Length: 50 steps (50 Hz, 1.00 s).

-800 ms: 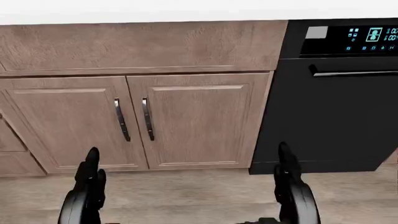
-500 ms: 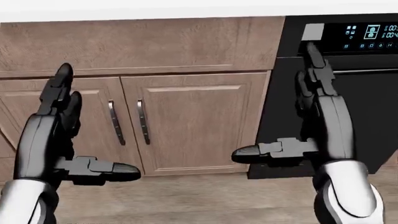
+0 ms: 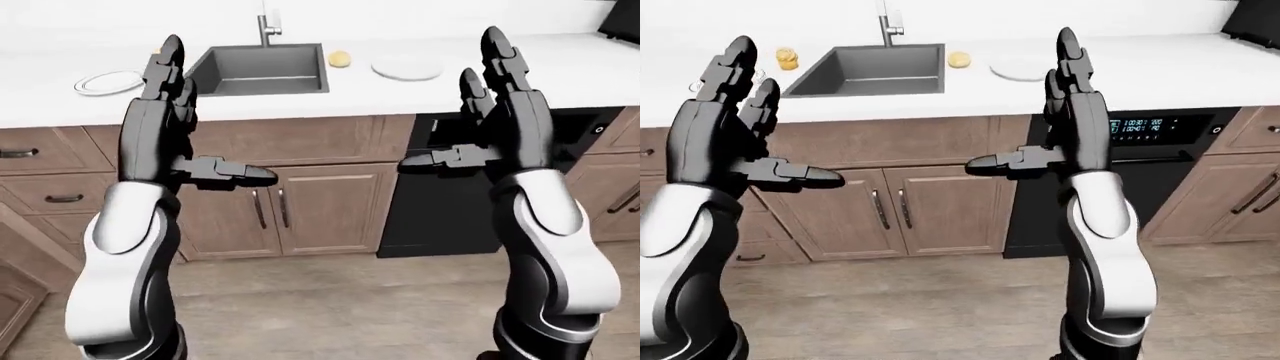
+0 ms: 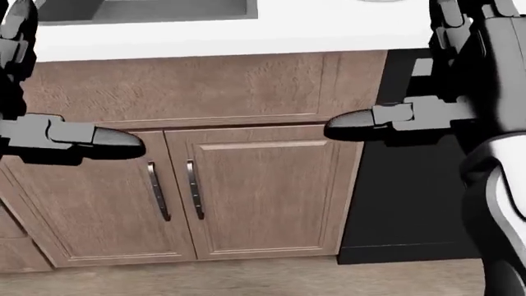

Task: Place the pastries on the plates.

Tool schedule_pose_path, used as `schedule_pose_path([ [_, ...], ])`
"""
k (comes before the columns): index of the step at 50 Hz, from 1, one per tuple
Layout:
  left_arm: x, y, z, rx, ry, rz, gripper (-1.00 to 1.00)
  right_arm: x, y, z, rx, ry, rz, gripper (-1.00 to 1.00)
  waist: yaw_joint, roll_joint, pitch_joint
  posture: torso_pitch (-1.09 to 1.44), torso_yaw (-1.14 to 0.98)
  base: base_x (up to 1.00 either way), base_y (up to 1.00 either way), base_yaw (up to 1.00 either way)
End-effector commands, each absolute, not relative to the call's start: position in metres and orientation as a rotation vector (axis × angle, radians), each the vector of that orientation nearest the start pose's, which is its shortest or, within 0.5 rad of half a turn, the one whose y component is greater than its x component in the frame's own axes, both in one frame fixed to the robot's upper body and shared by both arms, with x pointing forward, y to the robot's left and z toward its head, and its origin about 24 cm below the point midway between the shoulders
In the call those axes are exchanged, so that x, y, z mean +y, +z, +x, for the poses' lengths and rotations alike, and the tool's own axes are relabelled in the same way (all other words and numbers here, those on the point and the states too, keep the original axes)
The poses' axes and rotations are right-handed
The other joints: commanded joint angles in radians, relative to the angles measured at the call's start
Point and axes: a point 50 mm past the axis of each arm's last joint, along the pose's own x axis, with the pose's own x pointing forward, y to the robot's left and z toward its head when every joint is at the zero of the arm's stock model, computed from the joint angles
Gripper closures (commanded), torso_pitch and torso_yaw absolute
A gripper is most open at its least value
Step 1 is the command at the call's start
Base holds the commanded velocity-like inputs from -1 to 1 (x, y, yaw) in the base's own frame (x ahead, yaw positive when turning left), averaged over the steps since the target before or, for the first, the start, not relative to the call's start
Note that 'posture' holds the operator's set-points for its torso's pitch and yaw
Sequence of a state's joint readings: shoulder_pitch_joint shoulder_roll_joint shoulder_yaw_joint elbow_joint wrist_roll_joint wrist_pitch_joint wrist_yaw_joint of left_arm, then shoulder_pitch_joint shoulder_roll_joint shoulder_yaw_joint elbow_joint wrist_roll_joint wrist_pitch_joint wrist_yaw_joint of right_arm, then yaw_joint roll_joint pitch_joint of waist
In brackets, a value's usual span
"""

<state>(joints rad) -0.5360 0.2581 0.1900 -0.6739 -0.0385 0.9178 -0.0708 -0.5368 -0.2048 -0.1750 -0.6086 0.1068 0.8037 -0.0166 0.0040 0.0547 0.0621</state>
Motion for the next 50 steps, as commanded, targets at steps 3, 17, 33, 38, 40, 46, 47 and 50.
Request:
schedule_pose_path([
  [3, 0.184, 0.266, 0.259, -0.408, 0.059, 0.178, -1.0, -0.172, 0.264, 0.265, -0.437, -0.022, -0.087, -1.0, 0.0, 0.018, -0.034, 0.0, 0.0, 0.31, -0.17, 0.0],
  [17, 0.194, 0.273, 0.26, -0.419, 0.064, 0.178, -1.0, -0.173, 0.273, 0.265, -0.46, -0.036, -0.1, -1.0, 0.015, -0.115, -0.026, 0.0, 0.0, 0.31, -0.18, 0.0],
  [33, 0.2, 0.272, 0.254, -0.421, 0.09, 0.19, -1.0, -0.173, 0.278, 0.267, -0.472, -0.043, -0.09, -1.0, -0.008, 0.024, -0.032, 0.0, 0.0, 0.38, -0.19, 0.0],
  [38, 0.202, 0.272, 0.254, -0.422, 0.101, 0.204, -1.0, -0.174, 0.28, 0.267, -0.474, -0.046, -0.094, -1.0, 0.012, -0.01, -0.036, 0.0, 0.0, 0.38, -0.27, 0.0],
  [40, 0.203, 0.272, 0.254, -0.422, 0.107, 0.209, -1.0, -0.174, 0.281, 0.267, -0.473, -0.049, -0.098, -1.0, 0.018, -0.034, -0.029, 0.0, 0.0, 0.31, -0.26, 0.0],
  [46, 0.203, 0.276, 0.253, -0.429, 0.11, 0.21, -1.0, -0.174, 0.281, 0.265, -0.472, -0.048, -0.093, -1.0, 0.007, -0.116, -0.029, 0.0, 0.0, 0.21, -0.26, 0.0],
  [47, 0.203, 0.275, 0.253, -0.428, 0.11, 0.212, -1.0, -0.174, 0.28, 0.265, -0.469, -0.047, -0.095, -1.0, -0.002, -0.111, -0.029, 0.0, 0.0, 0.18, -0.45, 0.0],
  [50, 0.203, 0.275, 0.253, -0.428, 0.107, 0.218, -1.0, -0.175, 0.281, 0.265, -0.472, -0.051, -0.095, -1.0, -0.011, -0.061, -0.022, 0.0, 0.0, 0.18, -0.5, 0.0],
])
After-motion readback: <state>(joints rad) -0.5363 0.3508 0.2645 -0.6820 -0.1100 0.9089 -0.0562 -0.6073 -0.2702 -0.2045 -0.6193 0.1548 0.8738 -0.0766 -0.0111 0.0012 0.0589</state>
